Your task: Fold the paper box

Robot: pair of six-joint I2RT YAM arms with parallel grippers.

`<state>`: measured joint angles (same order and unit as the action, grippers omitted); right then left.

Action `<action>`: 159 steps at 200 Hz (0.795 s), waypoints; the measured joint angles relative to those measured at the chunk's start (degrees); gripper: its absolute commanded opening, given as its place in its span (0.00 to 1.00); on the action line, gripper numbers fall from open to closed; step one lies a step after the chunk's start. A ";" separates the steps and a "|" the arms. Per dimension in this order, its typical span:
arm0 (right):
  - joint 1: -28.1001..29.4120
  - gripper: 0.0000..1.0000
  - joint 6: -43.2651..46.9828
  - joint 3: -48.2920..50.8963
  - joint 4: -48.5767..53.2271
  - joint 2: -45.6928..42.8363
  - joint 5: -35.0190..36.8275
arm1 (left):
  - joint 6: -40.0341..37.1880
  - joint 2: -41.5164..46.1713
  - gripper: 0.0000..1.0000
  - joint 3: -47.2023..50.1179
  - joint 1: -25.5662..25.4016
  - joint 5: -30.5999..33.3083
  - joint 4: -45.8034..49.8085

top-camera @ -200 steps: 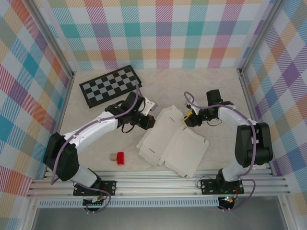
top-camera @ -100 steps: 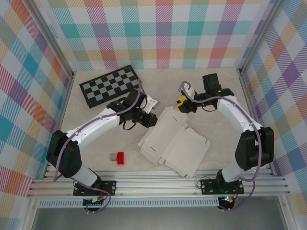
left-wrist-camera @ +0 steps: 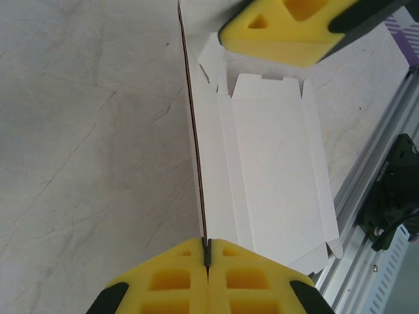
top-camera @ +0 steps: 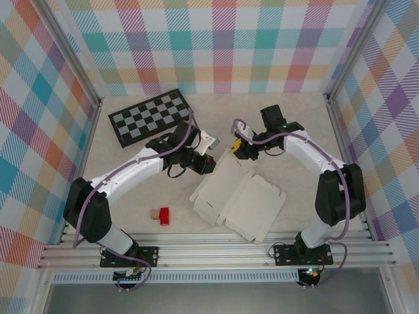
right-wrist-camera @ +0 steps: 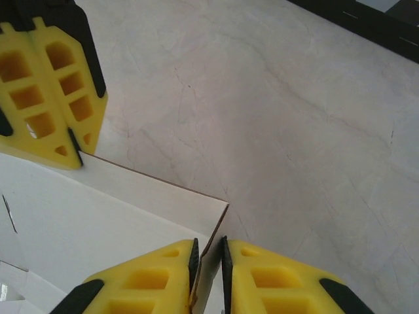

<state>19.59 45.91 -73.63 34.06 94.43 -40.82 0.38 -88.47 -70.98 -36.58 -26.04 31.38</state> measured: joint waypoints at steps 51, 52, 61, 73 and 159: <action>0.31 0.02 0.15 0.00 -0.37 -0.02 1.18 | -0.02 0.00 0.00 0.00 0.00 -1.27 0.02; 0.31 0.01 -0.02 0.00 -0.37 -0.02 1.20 | -0.02 0.00 0.00 0.00 0.00 -1.36 0.04; 0.28 0.00 0.13 0.00 -0.42 -0.02 1.29 | -0.02 0.00 0.00 0.00 0.00 -1.46 0.11; 0.26 0.00 0.11 0.00 -0.39 -0.02 1.22 | 0.02 0.00 0.00 0.00 0.00 -1.36 0.04; 6.62 0.08 -15.17 4.90 -13.53 -3.43 18.34 | 15.69 -0.85 0.00 -0.37 -0.44 5.22 -2.93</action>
<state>26.22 30.74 -68.73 20.53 91.00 -22.48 16.08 -89.32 -71.35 -37.01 -20.82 28.45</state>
